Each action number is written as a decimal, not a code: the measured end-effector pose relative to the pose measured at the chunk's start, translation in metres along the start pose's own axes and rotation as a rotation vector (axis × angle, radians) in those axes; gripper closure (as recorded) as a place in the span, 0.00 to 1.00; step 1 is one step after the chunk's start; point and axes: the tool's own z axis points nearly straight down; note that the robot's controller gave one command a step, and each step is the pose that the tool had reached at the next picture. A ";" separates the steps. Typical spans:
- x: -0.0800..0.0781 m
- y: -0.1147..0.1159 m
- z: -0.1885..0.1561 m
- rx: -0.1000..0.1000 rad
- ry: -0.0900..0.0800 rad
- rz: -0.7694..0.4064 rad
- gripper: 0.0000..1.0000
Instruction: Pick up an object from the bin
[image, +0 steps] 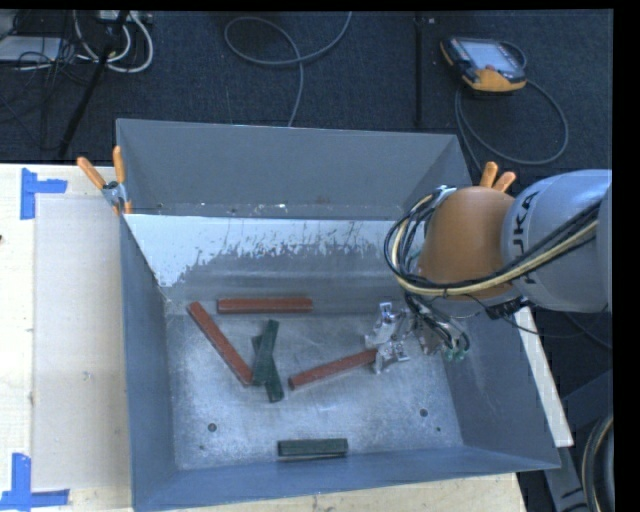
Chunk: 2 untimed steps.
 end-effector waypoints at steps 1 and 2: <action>0.000 0.000 0.000 0.000 0.000 -0.001 1.00; -0.013 -0.003 -0.152 -0.001 0.002 0.012 1.00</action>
Offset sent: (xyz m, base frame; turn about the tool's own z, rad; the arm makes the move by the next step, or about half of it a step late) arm 0.0103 -0.0016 0.1504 0.0154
